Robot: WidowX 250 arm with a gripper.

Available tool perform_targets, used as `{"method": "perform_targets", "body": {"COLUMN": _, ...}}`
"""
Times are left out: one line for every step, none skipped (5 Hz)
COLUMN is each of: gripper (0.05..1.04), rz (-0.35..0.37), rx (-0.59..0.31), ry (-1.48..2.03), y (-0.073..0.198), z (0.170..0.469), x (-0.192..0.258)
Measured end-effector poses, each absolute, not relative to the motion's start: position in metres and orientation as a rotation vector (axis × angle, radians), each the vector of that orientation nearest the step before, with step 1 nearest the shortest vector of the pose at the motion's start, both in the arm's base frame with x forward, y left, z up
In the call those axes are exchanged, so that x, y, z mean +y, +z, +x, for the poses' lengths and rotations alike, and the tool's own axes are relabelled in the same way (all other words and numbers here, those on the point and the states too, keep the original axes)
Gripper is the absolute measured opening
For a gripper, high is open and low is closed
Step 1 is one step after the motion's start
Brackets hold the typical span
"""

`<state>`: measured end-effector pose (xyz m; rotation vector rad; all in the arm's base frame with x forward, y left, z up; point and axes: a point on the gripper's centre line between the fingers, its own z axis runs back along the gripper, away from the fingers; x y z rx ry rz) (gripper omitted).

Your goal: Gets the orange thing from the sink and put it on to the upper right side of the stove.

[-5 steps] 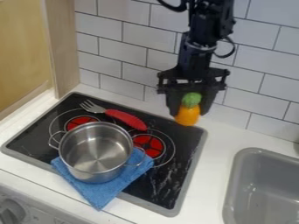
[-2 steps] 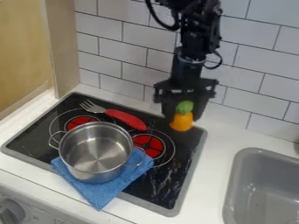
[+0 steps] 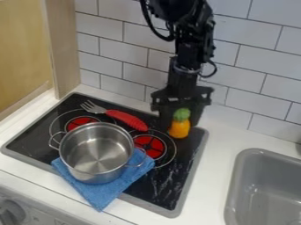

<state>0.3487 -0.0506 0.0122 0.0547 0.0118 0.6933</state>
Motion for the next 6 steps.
{"method": "perform_targets", "body": {"gripper": 0.742, "rz": 0.037, "rx": 0.026, "ry": 0.694, "y": 0.009, "z": 0.348, "x": -0.054}}
{"method": "perform_targets", "body": {"gripper": 1.001, "rz": 0.057, "rx": 0.056, "ry": 0.699, "y": 0.009, "z": 0.348, "x": -0.053}}
{"method": "perform_targets", "body": {"gripper": 1.012, "rz": 0.056, "rx": 0.053, "ry": 0.702, "y": 0.009, "z": 0.348, "x": -0.053}}
{"method": "perform_targets", "body": {"gripper": 1.000, "rz": 0.058, "rx": 0.052, "ry": 0.699, "y": 0.009, "z": 0.348, "x": -0.053}}
{"method": "perform_targets", "body": {"gripper": 0.999, "rz": 0.063, "rx": 0.045, "ry": 0.688, "y": 0.015, "z": 0.343, "x": -0.051}}
{"method": "perform_targets", "body": {"gripper": 0.999, "rz": 0.032, "rx": 0.000, "ry": 0.672, "y": 0.037, "z": 0.343, "x": -0.052}}
